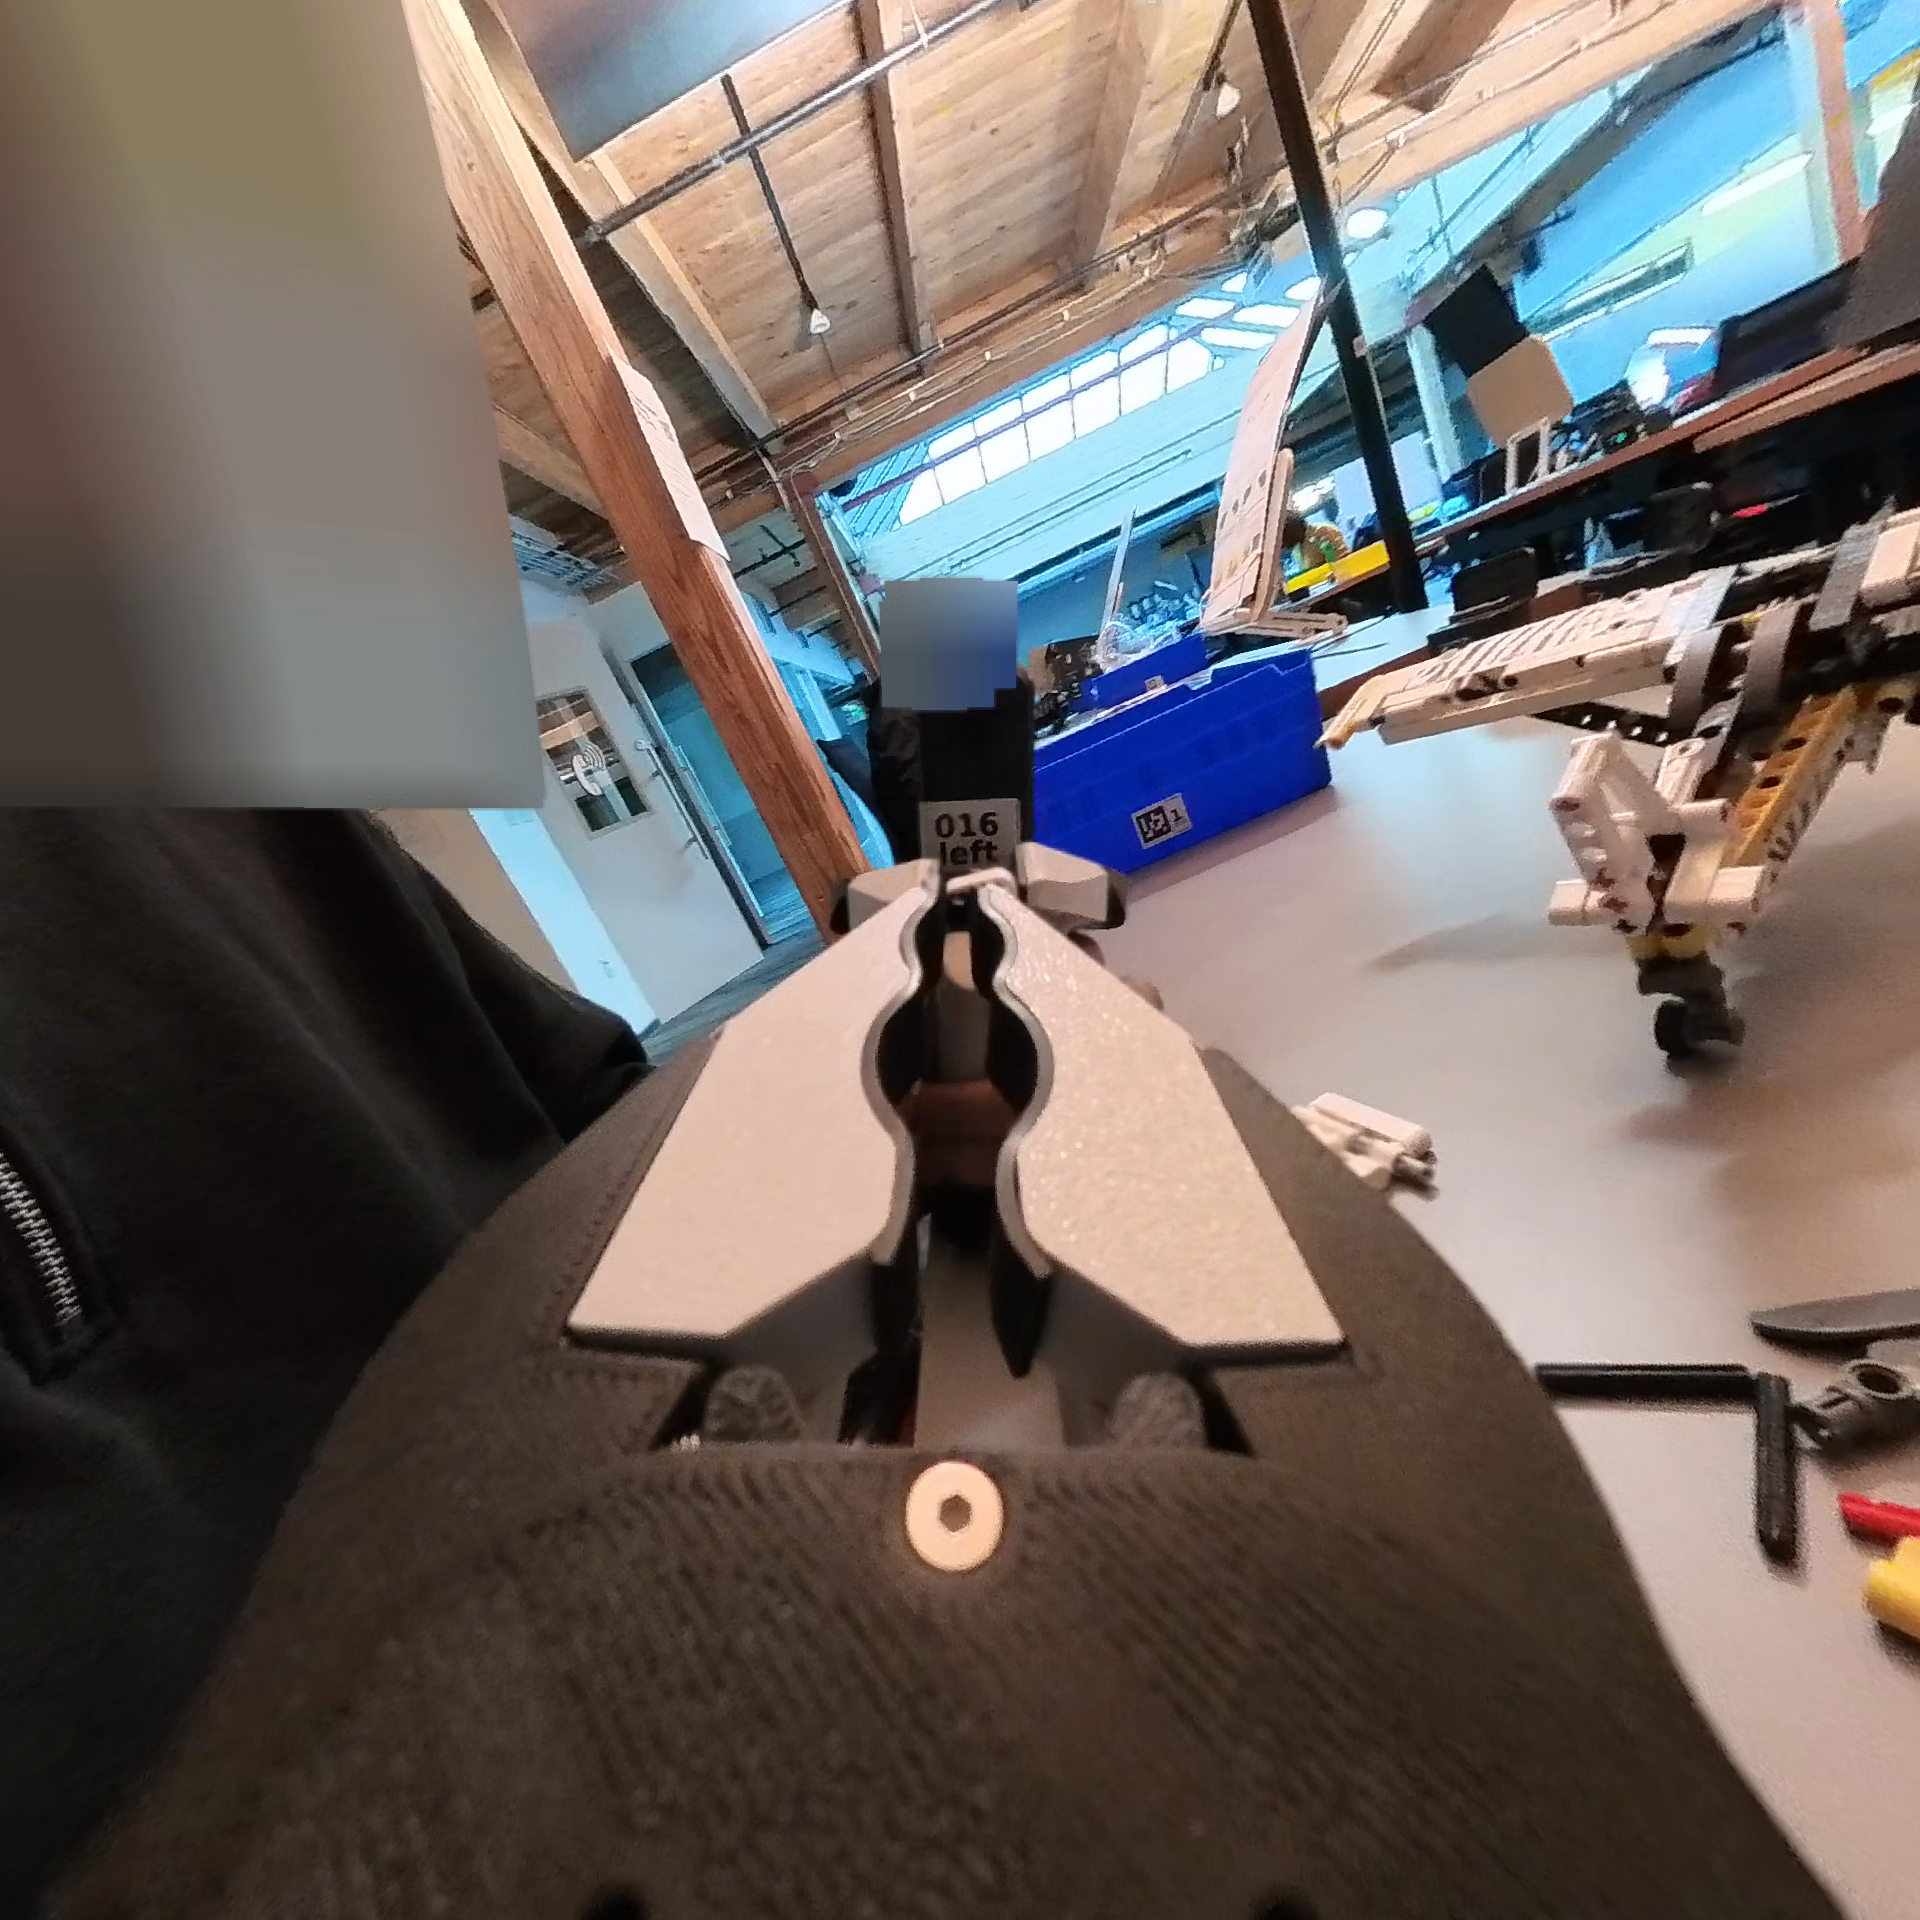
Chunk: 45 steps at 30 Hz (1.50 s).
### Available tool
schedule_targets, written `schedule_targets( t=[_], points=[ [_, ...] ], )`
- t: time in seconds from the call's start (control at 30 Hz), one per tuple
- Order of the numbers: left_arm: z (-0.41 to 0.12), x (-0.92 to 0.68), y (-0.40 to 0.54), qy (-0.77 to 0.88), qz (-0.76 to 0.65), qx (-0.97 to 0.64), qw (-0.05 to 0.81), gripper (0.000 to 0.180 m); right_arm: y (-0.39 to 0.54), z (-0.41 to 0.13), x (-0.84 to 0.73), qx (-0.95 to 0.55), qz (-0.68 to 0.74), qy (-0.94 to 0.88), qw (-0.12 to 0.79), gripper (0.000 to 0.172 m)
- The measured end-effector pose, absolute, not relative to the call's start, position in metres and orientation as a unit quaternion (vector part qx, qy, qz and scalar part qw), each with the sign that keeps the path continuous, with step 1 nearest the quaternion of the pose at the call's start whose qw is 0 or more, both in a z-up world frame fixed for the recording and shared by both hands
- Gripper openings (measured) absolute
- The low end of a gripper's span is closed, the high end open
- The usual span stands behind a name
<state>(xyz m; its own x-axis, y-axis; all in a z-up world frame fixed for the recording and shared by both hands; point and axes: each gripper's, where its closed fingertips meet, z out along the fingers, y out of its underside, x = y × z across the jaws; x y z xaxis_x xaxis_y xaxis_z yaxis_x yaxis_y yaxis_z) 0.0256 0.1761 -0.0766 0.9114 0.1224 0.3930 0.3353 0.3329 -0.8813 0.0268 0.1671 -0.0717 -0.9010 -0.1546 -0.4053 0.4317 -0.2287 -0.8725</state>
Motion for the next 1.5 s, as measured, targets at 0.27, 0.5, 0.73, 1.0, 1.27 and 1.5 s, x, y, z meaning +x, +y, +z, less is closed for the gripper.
schedule_targets(
  t=[0.27,0.5,0.73,1.0,1.27,1.5],
  points=[
    [-0.076,0.028,0.174,-0.187,-0.063,-0.579,0.791,0.011,0.166,-0.074,0.029,0.114,-0.765,0.598,0.21,0.001],
    [-0.076,0.025,0.173,-0.195,-0.071,-0.579,0.788,0.011,0.165,-0.074,0.026,0.115,-0.769,0.609,0.157,0.001],
    [-0.074,0.027,0.176,-0.194,-0.094,-0.567,0.795,0.011,0.169,-0.069,0.027,0.108,-0.782,0.597,0.141,0.0],
    [-0.071,0.031,0.177,-0.185,-0.109,-0.562,0.799,0.011,0.172,-0.064,0.029,0.107,-0.794,0.58,0.151,0.0],
    [-0.072,0.032,0.179,-0.185,-0.115,-0.561,0.798,0.012,0.177,-0.06,0.027,0.116,-0.808,0.558,0.15,0.0],
    [-0.074,0.031,0.179,-0.188,-0.119,-0.562,0.797,0.011,0.176,-0.058,0.024,0.119,-0.819,0.541,0.15,0.003]
  ],
)
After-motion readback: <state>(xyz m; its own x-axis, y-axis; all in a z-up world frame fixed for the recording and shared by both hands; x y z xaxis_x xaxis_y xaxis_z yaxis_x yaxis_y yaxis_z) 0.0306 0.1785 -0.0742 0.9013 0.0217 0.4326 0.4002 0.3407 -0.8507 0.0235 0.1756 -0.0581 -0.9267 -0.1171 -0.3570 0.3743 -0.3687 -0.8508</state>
